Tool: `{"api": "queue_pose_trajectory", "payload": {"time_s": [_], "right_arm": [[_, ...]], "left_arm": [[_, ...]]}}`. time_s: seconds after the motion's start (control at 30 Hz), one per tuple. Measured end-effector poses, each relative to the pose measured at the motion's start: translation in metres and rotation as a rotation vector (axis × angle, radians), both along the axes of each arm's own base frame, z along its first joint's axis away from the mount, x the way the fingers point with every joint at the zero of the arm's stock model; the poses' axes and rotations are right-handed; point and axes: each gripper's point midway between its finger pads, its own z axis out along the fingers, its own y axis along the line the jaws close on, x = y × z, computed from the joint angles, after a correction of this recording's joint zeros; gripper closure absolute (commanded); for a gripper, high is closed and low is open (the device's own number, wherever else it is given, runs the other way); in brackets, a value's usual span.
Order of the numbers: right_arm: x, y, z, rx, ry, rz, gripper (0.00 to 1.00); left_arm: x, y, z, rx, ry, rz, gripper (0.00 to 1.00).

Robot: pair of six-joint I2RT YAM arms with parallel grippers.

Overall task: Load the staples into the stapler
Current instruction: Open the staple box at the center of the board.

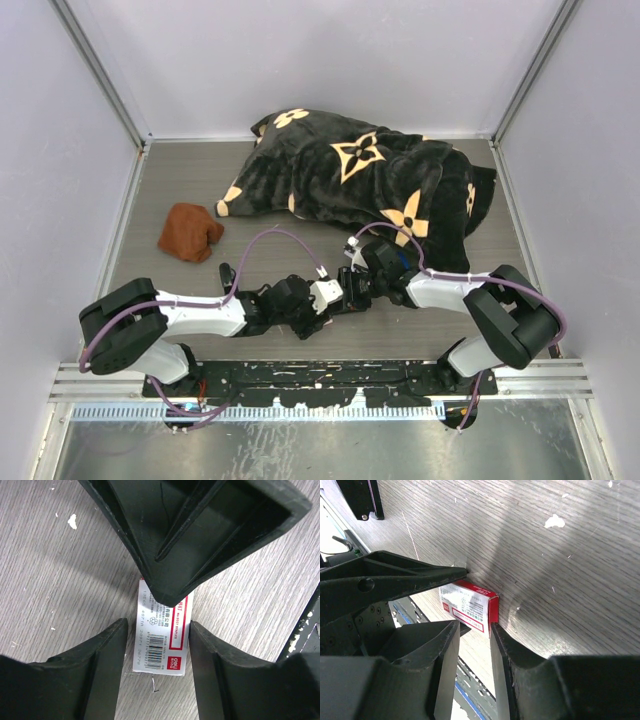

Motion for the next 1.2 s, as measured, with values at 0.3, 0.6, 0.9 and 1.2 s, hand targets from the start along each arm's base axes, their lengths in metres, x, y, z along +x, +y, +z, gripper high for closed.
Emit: {"api": "queue_pose_trajectory", "payload": {"time_s": [0.3,0.6,0.9,1.2], "right_arm": [[-0.003,-0.002,-0.01,-0.013,0.025,-0.006,0.66],[0.001,0.005,-0.011,0.016,0.043,-0.02,0.71],[0.001,0.007,-0.014,0.028,0.064,-0.026,0.78],[0.0,0.01,-0.015,0.06,0.092,-0.03,0.77]], "left_arm": [[0.0,0.0,0.0,0.001,0.0,-0.001,0.52],[-0.001,-0.001,0.0,0.0,0.003,-0.005,0.56],[-0.001,0.0,-0.001,0.005,0.006,-0.006,0.6],[-0.001,0.0,-0.001,0.014,0.011,-0.007,0.61]]}}
